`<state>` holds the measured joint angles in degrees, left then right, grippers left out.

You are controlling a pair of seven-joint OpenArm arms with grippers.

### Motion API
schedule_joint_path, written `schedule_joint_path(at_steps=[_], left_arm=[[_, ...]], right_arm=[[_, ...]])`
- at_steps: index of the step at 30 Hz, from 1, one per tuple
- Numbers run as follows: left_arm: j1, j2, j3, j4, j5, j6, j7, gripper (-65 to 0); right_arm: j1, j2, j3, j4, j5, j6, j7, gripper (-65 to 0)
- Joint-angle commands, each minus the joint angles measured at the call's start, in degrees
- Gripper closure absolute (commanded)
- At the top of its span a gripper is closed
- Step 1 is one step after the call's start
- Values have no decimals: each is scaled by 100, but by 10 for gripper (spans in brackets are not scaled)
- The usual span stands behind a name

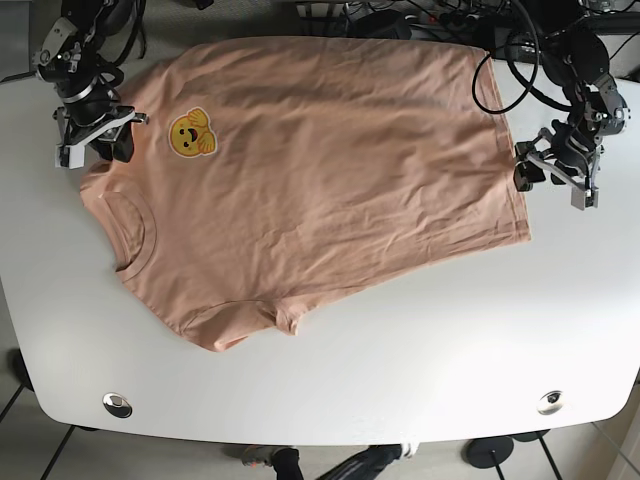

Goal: Fold the T-shirt properly
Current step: 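Lift the peach shirt with both grippers and lay it flat, then regrasp the peach shirt's hem corners with both grippers and smooth it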

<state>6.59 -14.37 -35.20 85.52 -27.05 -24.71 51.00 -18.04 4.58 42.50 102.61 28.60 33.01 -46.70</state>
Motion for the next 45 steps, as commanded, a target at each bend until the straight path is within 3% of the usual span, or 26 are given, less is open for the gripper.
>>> schedule_joint_path(at_steps=[1, 4, 6, 10, 14, 15, 17, 20, 22, 27, 33, 40, 45], left_arm=[[-171, -97, -1, -204, -78, -30, -67, -443], [-189, -71, 105, -380, -86, -30, -67, -443], [-153, -71, 351, -389, -350, -30, -59, -440], [-153, -79, 782, -688, -1168, -30, 434, -440], [-180, 26, 782, -952, -1475, -21, 530, -439], [-180, 70, 773, -969, -1475, -21, 539, -436], [-189, 88, 782, -1031, -1467, -21, 522, -344], [-584, 61, 790, -1505, -1449, -21, 539, -65], [-672, 44, 782, -1646, -1449, -21, 522, -46], [-874, -282, 764, -1620, -1467, -21, 513, -40], [-1156, -660, 773, -1646, -1458, -21, 513, -42], [-1490, -888, 790, -1664, -1388, -21, 539, -43], [-1789, -879, 799, -1664, -658, -21, 548, -44]], right_arm=[[6, 74, 27, 144, 98, 8, 94, -292], [6, 74, 27, 152, 142, 17, 94, -453], [59, 92, 44, 232, 142, 35, 85, -514], [253, 153, 44, 495, 125, 44, 103, -539], [1000, 514, 18, -85, 98, 44, 85, -539], [1360, 725, 9, -604, 98, 44, 85, -539], [2037, 1103, -202, -1615, 89, 44, 85, -539], [2943, 1674, -817, -3092, 98, 52, 358, -539], [3417, 1867, -1116, -3935, 89, 52, 736, -539], [4595, 2325, -2496, -6230, 89, 52, 2459, -539], [4947, 2325, -3578, -7601, 89, 0, 3909, -534], [4771, 1955, -3753, -7689, 89, 44, 3953, -534], [4798, 1586, -3762, -7645, 54, 44, 3936, -533]])
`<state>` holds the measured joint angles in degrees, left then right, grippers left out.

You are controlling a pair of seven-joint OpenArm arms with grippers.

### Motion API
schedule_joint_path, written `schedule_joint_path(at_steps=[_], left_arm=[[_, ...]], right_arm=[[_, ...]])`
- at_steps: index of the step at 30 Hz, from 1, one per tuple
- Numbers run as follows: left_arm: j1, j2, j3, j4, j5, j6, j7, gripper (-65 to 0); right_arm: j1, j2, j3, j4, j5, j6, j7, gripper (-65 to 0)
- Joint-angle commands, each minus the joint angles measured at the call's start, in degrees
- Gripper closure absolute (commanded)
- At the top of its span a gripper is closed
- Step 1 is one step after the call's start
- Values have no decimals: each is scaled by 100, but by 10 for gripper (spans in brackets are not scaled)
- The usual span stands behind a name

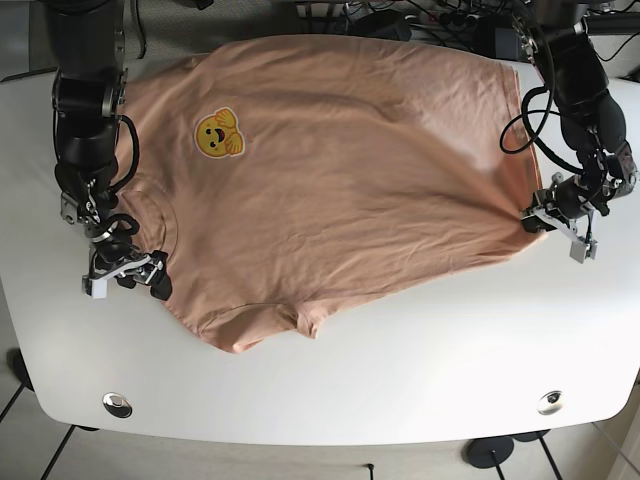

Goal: Fold the T-shirt properly
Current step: 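Regrasp the peach shirt's hem corners with both grippers and smooth it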

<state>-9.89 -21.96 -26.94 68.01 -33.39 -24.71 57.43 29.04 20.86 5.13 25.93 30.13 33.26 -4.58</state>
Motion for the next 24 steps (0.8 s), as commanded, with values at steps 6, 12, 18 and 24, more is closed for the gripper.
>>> schedule_joint_path(at_steps=[6, 12, 18, 24], left_arm=[[-158, -130, -27, 87, -6, -21, -95, -46], [-158, -130, -27, 87, -6, -21, -103, -47], [-158, -130, -27, 96, -6, -21, -112, -46], [-114, -95, -36, 237, -59, -30, 125, -43]], right_arm=[[178, -412, 28, 22, -1066, 28, -267, -510], [178, -429, 28, 22, -1066, 28, -267, -157], [37, -236, 54, 391, -1048, 301, -294, -19], [-1581, -113, 802, 3178, -609, 459, -1507, -21]])
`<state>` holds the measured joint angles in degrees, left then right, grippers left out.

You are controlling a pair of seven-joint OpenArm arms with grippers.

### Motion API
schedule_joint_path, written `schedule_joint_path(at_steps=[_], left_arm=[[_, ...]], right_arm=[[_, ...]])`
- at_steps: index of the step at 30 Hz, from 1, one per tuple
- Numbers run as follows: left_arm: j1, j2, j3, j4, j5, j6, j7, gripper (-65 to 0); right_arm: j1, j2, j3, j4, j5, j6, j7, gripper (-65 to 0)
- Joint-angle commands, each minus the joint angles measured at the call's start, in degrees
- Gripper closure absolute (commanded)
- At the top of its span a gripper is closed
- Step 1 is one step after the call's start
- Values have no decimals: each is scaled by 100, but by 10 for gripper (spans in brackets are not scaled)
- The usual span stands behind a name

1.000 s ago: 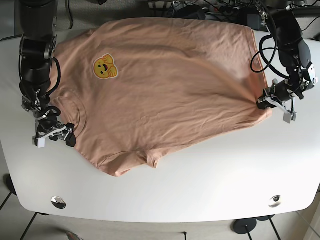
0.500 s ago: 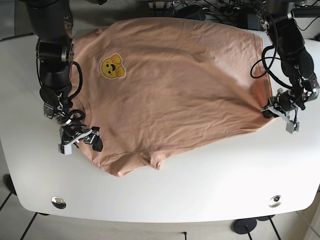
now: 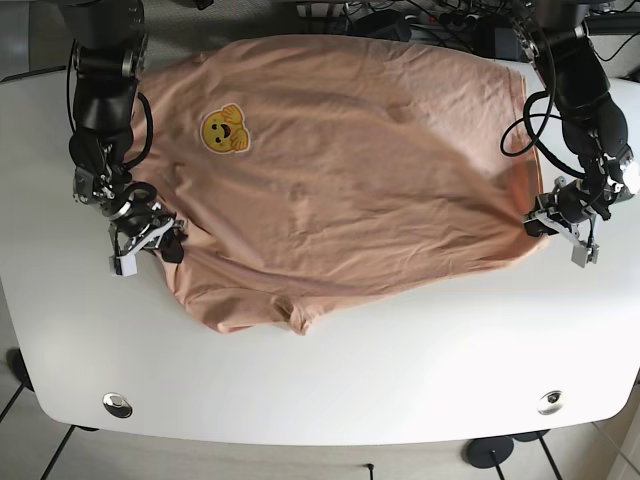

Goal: Fold the T-shirt properly
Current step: 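Regrasp the peach shirt's hem corners with both grippers and smooth it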

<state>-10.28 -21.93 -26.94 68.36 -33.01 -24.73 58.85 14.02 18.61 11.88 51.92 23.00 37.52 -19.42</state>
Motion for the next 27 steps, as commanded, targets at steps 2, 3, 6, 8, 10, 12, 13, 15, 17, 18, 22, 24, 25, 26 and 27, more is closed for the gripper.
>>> schedule_joint_path(at_steps=[2, 3, 6, 8, 10, 12, 13, 15, 17, 18, 22, 24, 25, 26, 27], left_arm=[[66, 123, -36, 632, -88, -28, 10, -43], [154, 220, -36, 791, -70, -28, 10, -43], [189, 272, 131, 1151, -52, -28, 10, -43], [180, 255, 439, 1292, -52, -19, 10, -43], [145, 255, 580, 1485, -52, -19, -8, -43], [-312, 229, 747, 1441, -44, -19, 1, -43], [-479, 193, 808, 1344, -44, -19, 1, -43], [-875, 61, 949, 1072, -44, -19, 1, -43], [-1297, 26, 1213, 791, -44, -19, 1, -43], [-1490, 26, 1327, 668, -44, -19, 1, -43], [-1719, 26, 1424, 606, -70, -19, 18, -47], [-1622, 26, 1380, 764, -79, -19, 282, -51], [-1446, 26, 1371, 843, -79, -19, 458, -68], [-1218, 53, 1283, 966, -88, -19, 607, -129], [-998, 70, 1177, 1072, -88, -19, 616, -181]], right_arm=[[-791, 77, 434, 1722, 122, 33, -498, -21], [-1020, -11, 548, 2144, 113, 33, -647, -21], [-1556, -169, 838, 3146, 86, 33, -1069, -21], [-1714, -222, 926, 3533, 104, 33, -1324, -21], [-1776, -239, 1093, 3779, 95, 33, -1456, -21], [-1530, -204, 1181, 3735, 86, 33, -1491, -21], [-1371, -195, 1190, 3656, 78, 33, -1500, -21], [-1046, -55, 1181, 3392, 78, 33, -1553, -21], [-598, 69, 1181, 3111, 78, 42, -1807, -21], [-387, 95, 1181, 2979, 78, 59, -1913, -21], [106, 130, 1181, 2716, 78, 50, -2036, -21], [114, 130, 1181, 2716, 78, 42, -2036, -21], [97, 130, 1181, 2707, 78, 42, -2036, -21], [-26, 130, 1199, 2689, 78, 59, -2027, -21], [-123, 113, 1190, 2689, 78, 59, -2010, -21]])
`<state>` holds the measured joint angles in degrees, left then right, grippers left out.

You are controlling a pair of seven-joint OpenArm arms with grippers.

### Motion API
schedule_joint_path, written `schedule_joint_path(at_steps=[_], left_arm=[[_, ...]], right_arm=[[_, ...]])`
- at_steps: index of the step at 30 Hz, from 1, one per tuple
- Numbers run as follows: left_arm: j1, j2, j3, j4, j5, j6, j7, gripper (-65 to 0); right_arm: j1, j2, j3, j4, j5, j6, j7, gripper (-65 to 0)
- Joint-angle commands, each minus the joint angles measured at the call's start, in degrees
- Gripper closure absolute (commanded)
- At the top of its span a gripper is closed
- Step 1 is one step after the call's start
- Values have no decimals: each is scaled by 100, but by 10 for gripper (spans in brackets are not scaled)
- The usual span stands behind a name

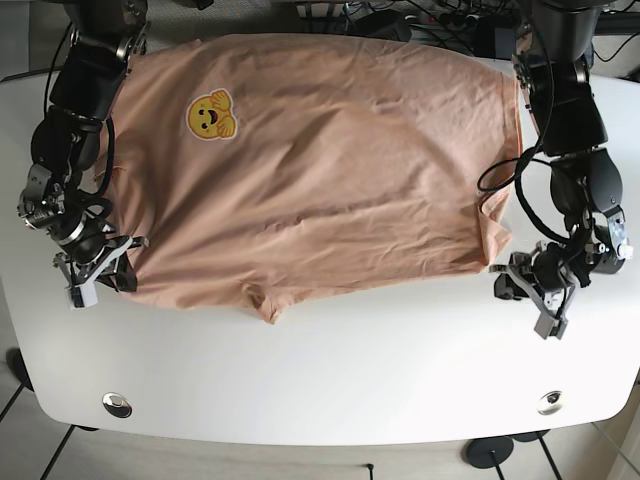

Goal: Fold the T-shirt properly
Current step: 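Regrasp the peach shirt's hem corners with both grippers and smooth it, then grip the peach shirt's hem corners with both grippers and lift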

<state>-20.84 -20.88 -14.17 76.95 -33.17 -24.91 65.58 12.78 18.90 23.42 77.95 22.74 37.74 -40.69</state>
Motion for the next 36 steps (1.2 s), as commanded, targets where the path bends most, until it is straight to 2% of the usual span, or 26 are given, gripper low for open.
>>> schedule_joint_path(at_steps=[1, 3, 4, 7, 10, 12, 13, 14, 17, 20, 24, 30, 36], left_arm=[[339, -17, -196, 336, -72, -2, -92, -239], [779, 176, -398, 714, -37, 16, -92, -335], [954, 238, -495, 890, -28, 25, -101, -363], [1368, 291, -583, 1136, 209, 25, -268, -371], [1649, 405, -574, 1162, 754, 25, -655, -371], [1728, 590, -574, 1154, 1308, 25, -954, -372], [1798, 704, -565, 1110, 1792, 25, -1209, -376], [1834, 827, -565, 1110, 2073, 25, -1358, -376], [1886, 1073, -503, 1110, 2618, -2, -1648, -378], [1904, 1082, -231, 890, 2750, 16, -1903, -378], [1834, 1064, -222, 336, 2750, 16, -2193, -378], [1666, 1029, -249, 134, 2741, 16, -2202, -376], [1517, 695, -249, 107, 2741, 16, -2193, -376]], right_arm=[[-69, 58, 36, 86, 104, 37, 117, -21], [-157, 31, 36, 86, 104, 37, 126, -21], [-201, -21, 36, 86, 104, 37, 135, -21], [-236, -136, 36, 86, 104, 55, 135, -21], [-332, -162, 36, 86, 104, 55, 135, -21], [-350, -162, 36, 86, 104, 55, 135, -21], [-359, -162, 36, 86, 104, 55, 135, -21], [-368, -162, 36, 86, 104, 55, 135, -21], [-368, -162, 36, 86, 104, 55, 135, -21], [-368, -180, 36, 86, 104, 55, 135, -21], [-376, -285, 54, 86, 104, 55, 135, -21], [-385, -303, 71, 86, 104, 55, 135, -21], [-385, -294, 80, 86, 104, 46, 135, -21]])
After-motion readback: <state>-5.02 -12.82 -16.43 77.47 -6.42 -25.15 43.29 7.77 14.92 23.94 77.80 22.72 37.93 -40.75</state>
